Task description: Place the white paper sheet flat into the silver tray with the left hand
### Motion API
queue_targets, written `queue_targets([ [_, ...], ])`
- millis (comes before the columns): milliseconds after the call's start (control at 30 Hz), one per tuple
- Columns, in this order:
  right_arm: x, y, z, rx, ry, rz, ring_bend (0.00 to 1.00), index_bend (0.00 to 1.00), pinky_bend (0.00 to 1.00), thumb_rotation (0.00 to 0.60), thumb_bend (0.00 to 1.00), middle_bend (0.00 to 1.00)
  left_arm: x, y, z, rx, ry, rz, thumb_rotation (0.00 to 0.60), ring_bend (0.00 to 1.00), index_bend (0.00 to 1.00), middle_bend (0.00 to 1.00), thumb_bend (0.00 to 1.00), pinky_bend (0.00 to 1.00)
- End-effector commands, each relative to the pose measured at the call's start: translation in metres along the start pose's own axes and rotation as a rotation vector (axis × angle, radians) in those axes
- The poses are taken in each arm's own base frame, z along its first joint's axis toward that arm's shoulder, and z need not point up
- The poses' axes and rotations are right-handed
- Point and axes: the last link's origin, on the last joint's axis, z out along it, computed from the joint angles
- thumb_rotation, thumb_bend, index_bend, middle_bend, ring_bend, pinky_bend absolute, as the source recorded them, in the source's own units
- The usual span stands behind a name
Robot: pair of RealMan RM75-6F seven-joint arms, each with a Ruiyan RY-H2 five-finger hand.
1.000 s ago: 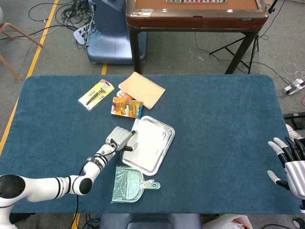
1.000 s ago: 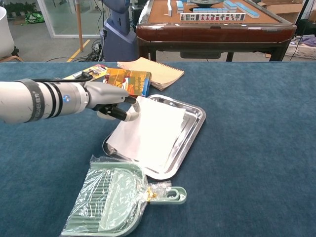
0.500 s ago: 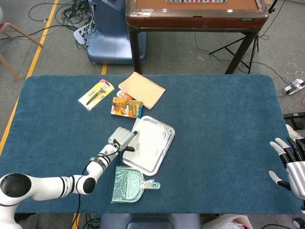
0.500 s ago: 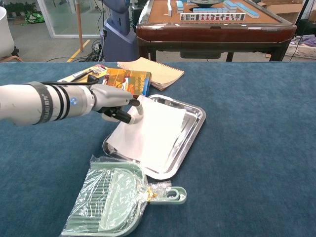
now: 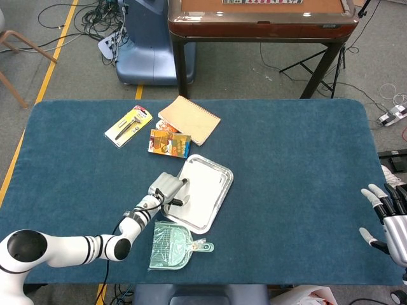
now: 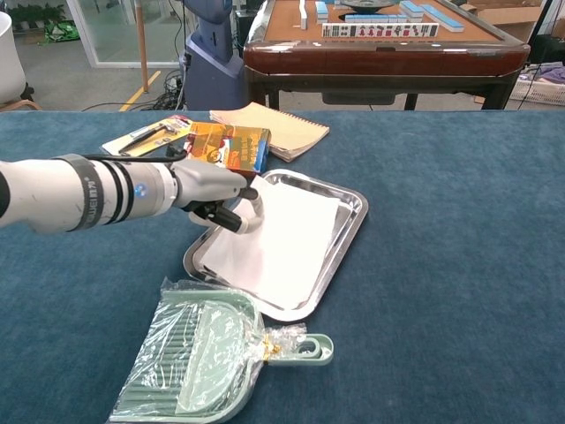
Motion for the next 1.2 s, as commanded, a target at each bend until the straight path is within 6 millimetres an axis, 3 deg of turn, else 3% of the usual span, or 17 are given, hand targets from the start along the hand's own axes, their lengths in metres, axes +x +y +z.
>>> queue_targets([
  [33,-0.0001,0.0004,-0.0002,-0.002,0.0,-0.001,0.01,0.16,0.07,0.6,0.2,0.14,-0.0008,0.0021,0.0006,-0.004,-0.001,0.004,0.122,1.0,0.17,1.0,0.4,1.0],
  [900,0.0016,0.0015,-0.0013,-0.009,0.004,-0.002,0.01,0.16,0.07,0.6,0.2,0.14,0.0053,0.0048,0.0089,0.015,0.018,0.038,0.123,1.0,0.17,1.0,0.4,1.0],
  [1200,0.0026,0.002,-0.002,-0.009,0.009,0.0,0.01,0.16,0.07,0.6,0.2,0.14,0.0071,0.0044,0.0011,0.005,0.033,0.033,0.124,1.0,0.17,1.0,0.4,1.0],
])
